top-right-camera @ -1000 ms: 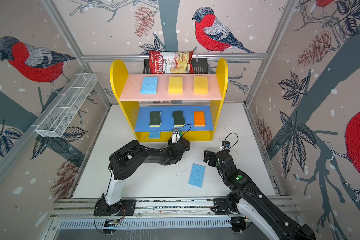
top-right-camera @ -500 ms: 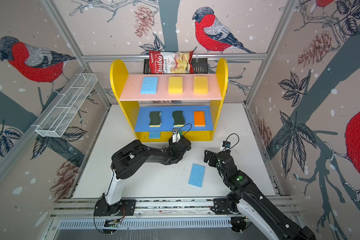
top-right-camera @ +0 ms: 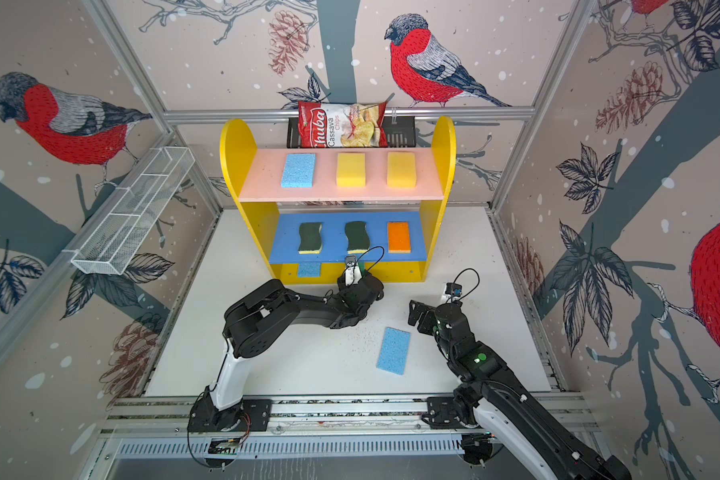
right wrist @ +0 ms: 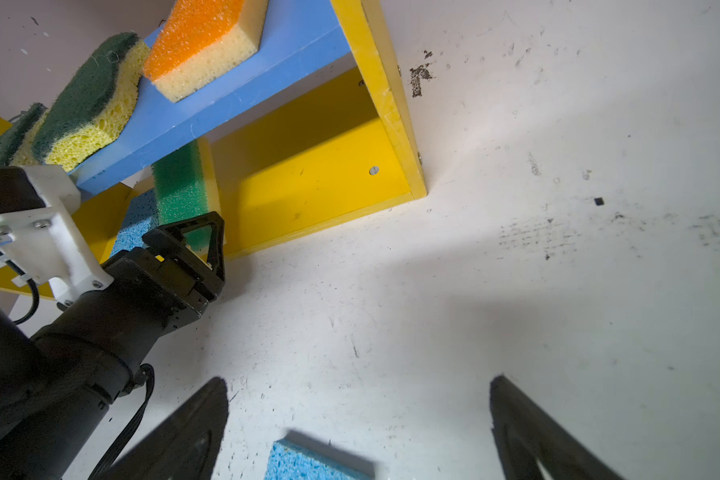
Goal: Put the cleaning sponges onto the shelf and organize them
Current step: 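Push the held green sponge under the blue shelf beside the standing blue sponge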
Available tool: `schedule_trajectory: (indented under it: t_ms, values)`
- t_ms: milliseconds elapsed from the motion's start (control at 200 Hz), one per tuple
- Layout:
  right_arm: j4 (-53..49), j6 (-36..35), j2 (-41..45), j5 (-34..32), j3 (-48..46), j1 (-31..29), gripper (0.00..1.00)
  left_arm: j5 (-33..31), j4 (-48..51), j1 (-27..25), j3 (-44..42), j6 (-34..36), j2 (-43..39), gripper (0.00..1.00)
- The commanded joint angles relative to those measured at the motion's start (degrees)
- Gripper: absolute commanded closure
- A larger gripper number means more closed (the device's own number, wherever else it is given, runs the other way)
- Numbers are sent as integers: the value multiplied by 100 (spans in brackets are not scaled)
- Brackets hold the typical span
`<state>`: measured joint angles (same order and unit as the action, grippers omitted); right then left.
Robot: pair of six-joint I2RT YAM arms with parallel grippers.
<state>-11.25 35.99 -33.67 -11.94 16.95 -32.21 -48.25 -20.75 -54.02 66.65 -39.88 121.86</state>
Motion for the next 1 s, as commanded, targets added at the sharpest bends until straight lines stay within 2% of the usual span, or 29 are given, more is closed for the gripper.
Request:
schedule_trajectory:
  t_ms: [0,996]
  values:
    - [-14,31,19,25,-8,4,2,442,750,50,6,-134,92,33]
    - [-46,37,92,47,19,-1,2,430,1609,49,326,-583,189,27]
